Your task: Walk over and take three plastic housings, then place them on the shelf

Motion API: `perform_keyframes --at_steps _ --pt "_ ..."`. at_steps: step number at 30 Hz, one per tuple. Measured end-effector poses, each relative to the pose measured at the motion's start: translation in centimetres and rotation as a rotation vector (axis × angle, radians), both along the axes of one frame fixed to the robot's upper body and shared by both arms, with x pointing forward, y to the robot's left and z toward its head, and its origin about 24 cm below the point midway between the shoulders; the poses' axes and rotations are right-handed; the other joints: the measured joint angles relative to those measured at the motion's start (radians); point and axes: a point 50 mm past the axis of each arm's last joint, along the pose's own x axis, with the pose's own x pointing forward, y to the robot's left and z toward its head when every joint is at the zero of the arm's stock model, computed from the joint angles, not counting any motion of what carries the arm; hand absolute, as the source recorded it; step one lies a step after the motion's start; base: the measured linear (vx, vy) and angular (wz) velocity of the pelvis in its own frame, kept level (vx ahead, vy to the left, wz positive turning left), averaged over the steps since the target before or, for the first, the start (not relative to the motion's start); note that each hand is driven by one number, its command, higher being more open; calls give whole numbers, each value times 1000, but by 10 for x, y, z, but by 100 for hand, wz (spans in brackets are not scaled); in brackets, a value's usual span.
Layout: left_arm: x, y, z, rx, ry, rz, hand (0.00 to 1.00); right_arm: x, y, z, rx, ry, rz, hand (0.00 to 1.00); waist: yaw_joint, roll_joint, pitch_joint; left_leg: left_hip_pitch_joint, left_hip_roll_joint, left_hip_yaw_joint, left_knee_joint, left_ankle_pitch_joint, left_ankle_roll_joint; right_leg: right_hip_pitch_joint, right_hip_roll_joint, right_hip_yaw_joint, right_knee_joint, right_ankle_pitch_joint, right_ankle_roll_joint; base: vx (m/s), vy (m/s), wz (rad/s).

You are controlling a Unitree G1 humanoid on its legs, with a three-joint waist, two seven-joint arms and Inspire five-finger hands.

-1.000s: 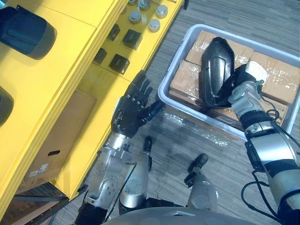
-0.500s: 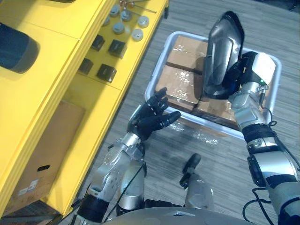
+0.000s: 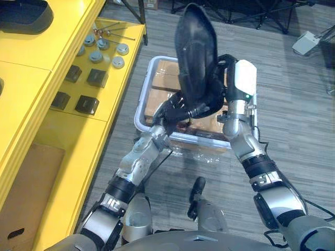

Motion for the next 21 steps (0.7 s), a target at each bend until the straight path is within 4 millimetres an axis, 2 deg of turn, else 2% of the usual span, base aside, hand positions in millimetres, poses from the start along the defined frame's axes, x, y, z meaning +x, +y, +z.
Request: perform_keyframes --at_steps 3,8,9,18,21 --pt "0 -2 1 -18 4 26 100 -2 13 -2 11 1 49 0 -13 -10 -18 2 0 6 0 -3 -2 0 0 5 -4 1 1 15 12 -5" --pt "5 0 2 -48 16 51 100 -3 21 -4 10 2 80 0 -13 -16 -22 2 -2 13 1 -4 -1 1 1 12 -18 11 2 8 8 -3" --pt "6 -1 3 -46 15 52 0 -3 23 -4 8 2 85 0 -13 -17 -22 2 -2 12 1 -4 -1 2 1 11 -19 12 2 0 0 0" --pt "6 -1 2 -39 25 82 0 -5 27 -4 24 -19 99 0 -14 -17 -23 18 -4 8 1 -4 -1 28 3 6 -35 19 2 0 0 0" --pt "8 4 -3 -58 55 132 0 -14 31 -5 55 -50 118 0 -16 -24 -51 22 -3 9 -1 -7 -2 37 7 4 -53 23 2 0 0 0"
